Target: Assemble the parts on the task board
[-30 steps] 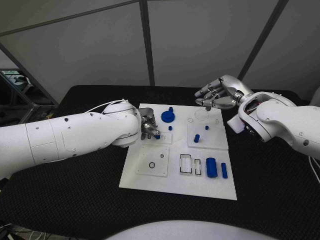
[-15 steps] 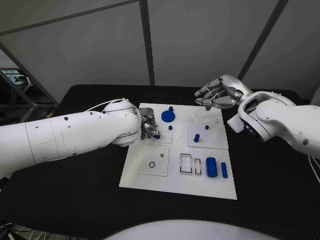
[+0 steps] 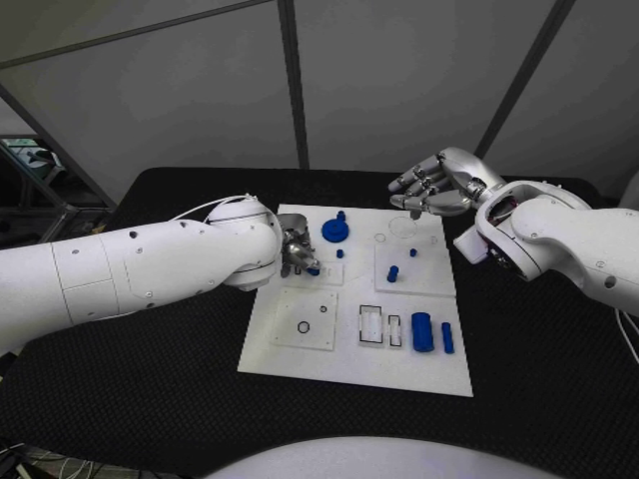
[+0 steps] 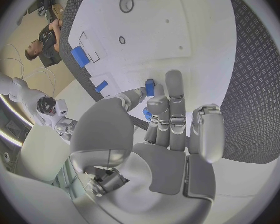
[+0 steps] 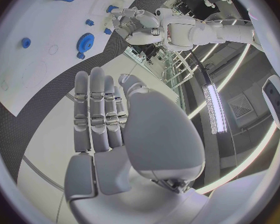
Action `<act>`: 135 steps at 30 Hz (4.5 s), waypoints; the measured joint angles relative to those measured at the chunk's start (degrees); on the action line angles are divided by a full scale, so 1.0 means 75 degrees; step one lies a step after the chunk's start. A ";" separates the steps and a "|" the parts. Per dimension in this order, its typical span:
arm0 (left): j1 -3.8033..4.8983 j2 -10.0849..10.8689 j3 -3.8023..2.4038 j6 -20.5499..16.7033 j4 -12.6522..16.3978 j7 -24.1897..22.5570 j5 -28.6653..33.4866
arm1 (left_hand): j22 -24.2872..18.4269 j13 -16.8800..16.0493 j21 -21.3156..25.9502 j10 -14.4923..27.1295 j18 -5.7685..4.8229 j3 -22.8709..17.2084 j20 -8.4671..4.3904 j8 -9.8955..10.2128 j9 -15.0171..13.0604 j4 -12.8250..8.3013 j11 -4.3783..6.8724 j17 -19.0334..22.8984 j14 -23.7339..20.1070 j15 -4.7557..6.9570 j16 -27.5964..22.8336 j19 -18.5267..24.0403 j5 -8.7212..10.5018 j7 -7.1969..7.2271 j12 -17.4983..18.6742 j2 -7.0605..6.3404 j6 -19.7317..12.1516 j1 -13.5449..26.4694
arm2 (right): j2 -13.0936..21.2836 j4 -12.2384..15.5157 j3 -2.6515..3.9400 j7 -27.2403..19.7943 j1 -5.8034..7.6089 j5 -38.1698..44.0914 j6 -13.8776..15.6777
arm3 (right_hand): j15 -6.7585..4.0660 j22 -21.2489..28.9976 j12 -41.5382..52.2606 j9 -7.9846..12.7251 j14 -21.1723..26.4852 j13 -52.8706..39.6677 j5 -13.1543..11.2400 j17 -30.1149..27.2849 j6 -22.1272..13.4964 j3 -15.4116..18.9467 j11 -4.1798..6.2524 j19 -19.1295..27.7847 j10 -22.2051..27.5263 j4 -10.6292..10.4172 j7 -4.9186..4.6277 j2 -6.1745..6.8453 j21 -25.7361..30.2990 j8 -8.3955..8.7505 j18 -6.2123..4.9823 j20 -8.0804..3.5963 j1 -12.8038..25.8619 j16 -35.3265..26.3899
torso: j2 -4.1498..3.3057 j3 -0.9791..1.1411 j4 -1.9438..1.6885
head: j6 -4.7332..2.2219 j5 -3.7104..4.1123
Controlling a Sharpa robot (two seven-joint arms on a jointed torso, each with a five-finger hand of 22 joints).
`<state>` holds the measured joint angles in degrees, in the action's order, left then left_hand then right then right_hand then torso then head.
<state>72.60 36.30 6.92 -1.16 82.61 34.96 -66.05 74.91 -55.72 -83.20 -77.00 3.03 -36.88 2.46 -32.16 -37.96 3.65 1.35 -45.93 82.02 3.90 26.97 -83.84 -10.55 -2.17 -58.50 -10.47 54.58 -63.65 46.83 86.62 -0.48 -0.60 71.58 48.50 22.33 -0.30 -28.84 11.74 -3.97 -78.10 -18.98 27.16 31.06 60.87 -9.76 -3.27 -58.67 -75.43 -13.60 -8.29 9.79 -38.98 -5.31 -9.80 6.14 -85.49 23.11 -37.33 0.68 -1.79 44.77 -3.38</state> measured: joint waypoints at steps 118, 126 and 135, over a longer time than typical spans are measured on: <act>0.0296 -0.1436 -0.0838 0.2478 -0.3730 -0.0343 0.0429 | 0.0000 0.1723 0.0449 0.1074 -0.0001 0.5118 0.0192 0.1476 0.1396 0.1652 -0.0332 -0.0194 0.0012 -0.0205 -0.0195 0.0191 -0.0010 -0.0405 0.1268 0.1167 -0.0027 -0.0817 | -0.0127 -0.0152 -0.0002 0.0005 -0.0001 0.0004 -0.0017 | -0.0002 -0.0002 0.0030 0.0000 0.0054 -0.0019 0.0034 0.0029 -0.0054 -0.0041 -0.0028 -0.0001 0.0083 0.0000 -0.0002 0.0008 0.0029 0.0000 0.0000 -0.0001 0.0070 0.0000 | -0.0005 -0.0007 0.0002 | -0.0067 0.0021; 0.0272 -0.1472 -0.0836 0.2583 -0.3802 -0.0368 0.0426 | 0.0000 0.1727 0.0412 0.1074 -0.0001 0.5081 0.0191 0.1475 0.1442 0.1615 -0.0332 -0.0193 0.0012 -0.0205 -0.0195 0.0191 -0.0010 -0.0390 0.1268 0.1266 0.0041 -0.0996 | -0.0143 -0.0152 -0.0002 0.0005 -0.0001 0.0004 -0.0017 | -0.0002 -0.0002 0.0030 0.0000 0.0054 -0.0019 0.0034 0.0028 -0.0054 -0.0041 -0.0028 -0.0001 0.0083 0.0000 -0.0002 0.0008 0.0029 0.0000 0.0000 -0.0001 0.0070 0.0000 | 0.0003 -0.0005 -0.0004 | -0.0053 0.0021; 0.0245 -0.1496 -0.0835 0.2627 -0.3831 -0.0412 0.0421 | 0.0000 0.1746 0.0412 0.1046 0.0000 0.5028 0.0164 0.1506 0.1494 0.1562 -0.0304 -0.0192 0.0012 -0.0205 -0.0194 0.0164 -0.0010 -0.0378 0.1268 0.1327 0.0109 -0.1177 | -0.0150 -0.0160 -0.0001 0.0005 -0.0001 0.0004 -0.0018 | -0.0002 -0.0002 0.0029 0.0000 0.0054 -0.0018 0.0034 0.0028 -0.0054 -0.0041 -0.0028 -0.0001 0.0083 0.0000 -0.0002 0.0008 0.0028 0.0000 0.0000 -0.0001 0.0070 0.0000 | 0.0004 -0.0001 -0.0004 | -0.0048 0.0017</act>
<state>74.44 25.08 0.66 18.54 53.88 31.87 -62.90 74.91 -42.62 -80.11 -69.16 3.03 0.83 3.70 -20.86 -26.75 15.37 -0.93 -47.38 82.11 2.36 25.51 -82.61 -10.62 -5.00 -48.99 -0.51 55.40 -72.48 45.70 85.42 -0.49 -0.57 71.58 48.53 22.20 -0.32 -28.85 11.96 -3.97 -77.69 -19.12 27.41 31.27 60.46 -10.07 -3.48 -58.68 -74.81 -13.60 -8.31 9.85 -38.77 -5.31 -9.80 6.14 -84.96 23.11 -37.30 0.67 -1.82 44.41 -3.26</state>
